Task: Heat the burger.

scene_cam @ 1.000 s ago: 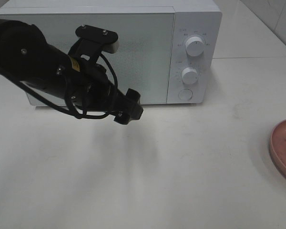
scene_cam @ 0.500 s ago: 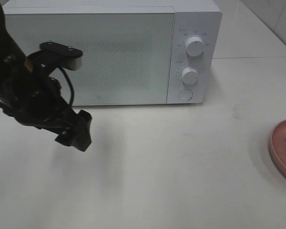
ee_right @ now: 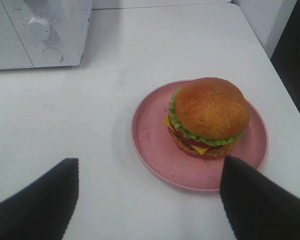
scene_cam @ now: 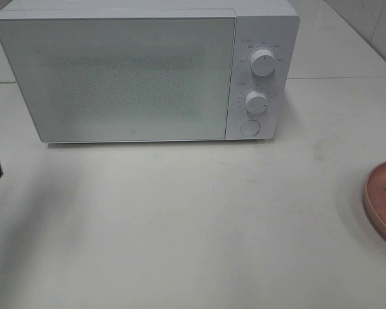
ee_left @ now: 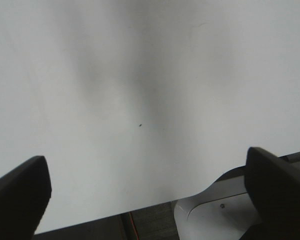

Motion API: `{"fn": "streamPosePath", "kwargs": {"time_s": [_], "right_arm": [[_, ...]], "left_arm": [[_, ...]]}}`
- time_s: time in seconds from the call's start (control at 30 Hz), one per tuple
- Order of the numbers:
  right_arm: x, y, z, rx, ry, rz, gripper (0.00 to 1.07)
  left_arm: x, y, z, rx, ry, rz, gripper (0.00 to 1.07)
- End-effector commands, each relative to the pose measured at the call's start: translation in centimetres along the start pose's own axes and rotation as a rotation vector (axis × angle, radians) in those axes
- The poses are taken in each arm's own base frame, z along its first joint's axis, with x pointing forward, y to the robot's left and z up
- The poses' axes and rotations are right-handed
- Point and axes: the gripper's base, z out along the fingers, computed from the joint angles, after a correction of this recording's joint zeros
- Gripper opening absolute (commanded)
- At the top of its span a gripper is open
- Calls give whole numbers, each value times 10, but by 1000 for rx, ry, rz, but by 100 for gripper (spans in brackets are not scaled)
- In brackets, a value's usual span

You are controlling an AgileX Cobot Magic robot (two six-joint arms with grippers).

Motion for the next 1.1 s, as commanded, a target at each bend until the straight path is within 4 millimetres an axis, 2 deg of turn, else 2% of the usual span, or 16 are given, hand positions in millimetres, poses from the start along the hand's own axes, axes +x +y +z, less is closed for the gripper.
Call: {"fn": "streamPosePath", "kwargs": {"time_s": [0.03, 0.1, 0.17, 0.27, 0.33, 0.37, 0.43, 0.5, 0.53, 0.6, 0.77, 0.87, 0.9, 0.93, 0.97, 1.1], "right_arm": [[2, 0, -3, 1, -35, -2, 75], [2, 0, -3, 1, -35, -2, 75], [2, 0, -3, 1, -35, -2, 75], [2, 0, -3, 1, -35, -2, 75], [2, 0, -3, 1, -35, -2, 75], [2, 0, -3, 1, -35, -2, 75], [2, 0, -3, 1, -35, -2, 75], [2, 0, -3, 1, -35, -2, 75], [2, 0, -3, 1, -35, -2, 75], [2, 0, -3, 1, -35, -2, 75], [2, 0, -3, 1, -35, -2, 75], [2, 0, -3, 1, -35, -2, 75], [2, 0, -3, 1, -35, -2, 75], [2, 0, -3, 1, -35, -2, 75], [2, 0, -3, 1, -35, -2, 75], [2, 0, -3, 1, -35, -2, 75]], "left_arm": [[13, 11, -9, -6, 9, -57, 101], [19, 16, -13, -8, 3, -79, 101], [46, 29, -26, -23, -48, -158, 101], [53, 31, -29, -28, -66, -176, 101], [79, 33, -39, -47, -154, -217, 101], [79, 33, -39, -47, -154, -217, 101], [97, 28, -47, -66, -240, -212, 101], [102, 27, -48, -69, -260, -211, 101], [102, 27, -48, -69, -260, -211, 101], [128, 19, -47, -79, -322, -206, 101], [151, 13, -43, -86, -430, -206, 101], [167, 8, -45, -105, -560, -196, 101], [179, 6, -49, -138, -655, -183, 101], [179, 6, -49, -138, -655, -183, 101], [191, 4, -52, -170, -731, -169, 101], [212, -2, -58, -196, -863, -159, 101]]}}
